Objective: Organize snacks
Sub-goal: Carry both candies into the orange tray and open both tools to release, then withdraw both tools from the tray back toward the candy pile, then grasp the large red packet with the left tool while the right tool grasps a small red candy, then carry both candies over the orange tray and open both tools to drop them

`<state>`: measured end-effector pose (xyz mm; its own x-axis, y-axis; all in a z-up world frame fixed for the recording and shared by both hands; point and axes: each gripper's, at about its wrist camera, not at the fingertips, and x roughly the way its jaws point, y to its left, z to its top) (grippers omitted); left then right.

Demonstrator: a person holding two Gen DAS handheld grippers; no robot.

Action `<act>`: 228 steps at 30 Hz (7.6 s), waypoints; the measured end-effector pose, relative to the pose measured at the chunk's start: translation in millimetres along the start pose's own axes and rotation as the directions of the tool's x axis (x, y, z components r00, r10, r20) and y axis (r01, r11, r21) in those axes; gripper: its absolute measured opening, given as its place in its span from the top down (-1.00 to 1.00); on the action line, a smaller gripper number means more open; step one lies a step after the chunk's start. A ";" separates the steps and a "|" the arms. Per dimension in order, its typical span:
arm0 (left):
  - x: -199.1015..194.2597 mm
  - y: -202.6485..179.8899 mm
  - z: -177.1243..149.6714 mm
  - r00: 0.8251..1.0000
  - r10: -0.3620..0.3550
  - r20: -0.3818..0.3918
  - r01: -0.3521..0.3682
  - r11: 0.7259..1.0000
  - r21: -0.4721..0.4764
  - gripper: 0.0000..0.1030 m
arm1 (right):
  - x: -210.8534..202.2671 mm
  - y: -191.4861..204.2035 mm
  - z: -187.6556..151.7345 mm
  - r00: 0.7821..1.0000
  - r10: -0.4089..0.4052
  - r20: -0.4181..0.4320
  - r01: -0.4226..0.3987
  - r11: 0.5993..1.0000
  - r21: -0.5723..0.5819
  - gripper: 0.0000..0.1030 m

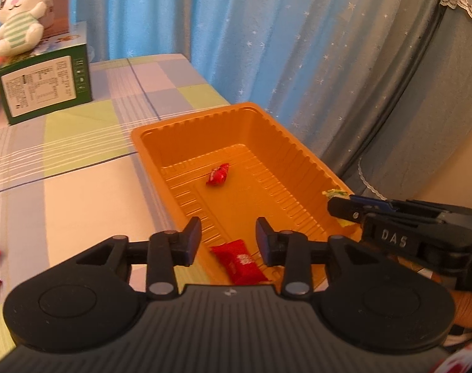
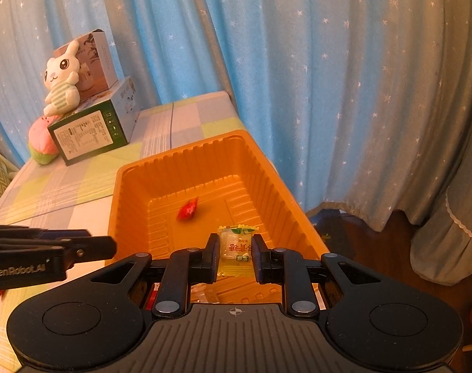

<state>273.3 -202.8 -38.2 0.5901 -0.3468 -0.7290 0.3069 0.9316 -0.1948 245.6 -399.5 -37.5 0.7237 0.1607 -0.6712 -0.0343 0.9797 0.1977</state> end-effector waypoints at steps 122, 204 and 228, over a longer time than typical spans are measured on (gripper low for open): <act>-86.0 299.6 -133.9 0.968 0.250 -0.012 -0.238 0.905 -0.351 0.43 | 105.1 299.1 -94.9 0.919 0.335 -0.207 -0.393 0.810 -0.434 -0.08; -166.9 104.3 -88.9 0.969 0.173 0.175 -0.145 0.976 -0.160 0.61 | -62.8 185.9 -64.3 0.984 0.136 0.111 -0.103 0.960 -0.259 0.70; -138.1 35.7 -61.8 0.984 0.069 0.167 -0.062 0.997 -0.048 0.61 | -88.0 109.6 -52.8 0.988 0.023 0.155 0.003 0.986 -0.165 0.70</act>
<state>156.6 -114.9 14.9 0.7264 -0.2946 -0.6210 0.2334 0.9555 -0.1803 141.8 -299.9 5.5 0.8209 0.1624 -0.5475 -0.1451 0.9866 0.0750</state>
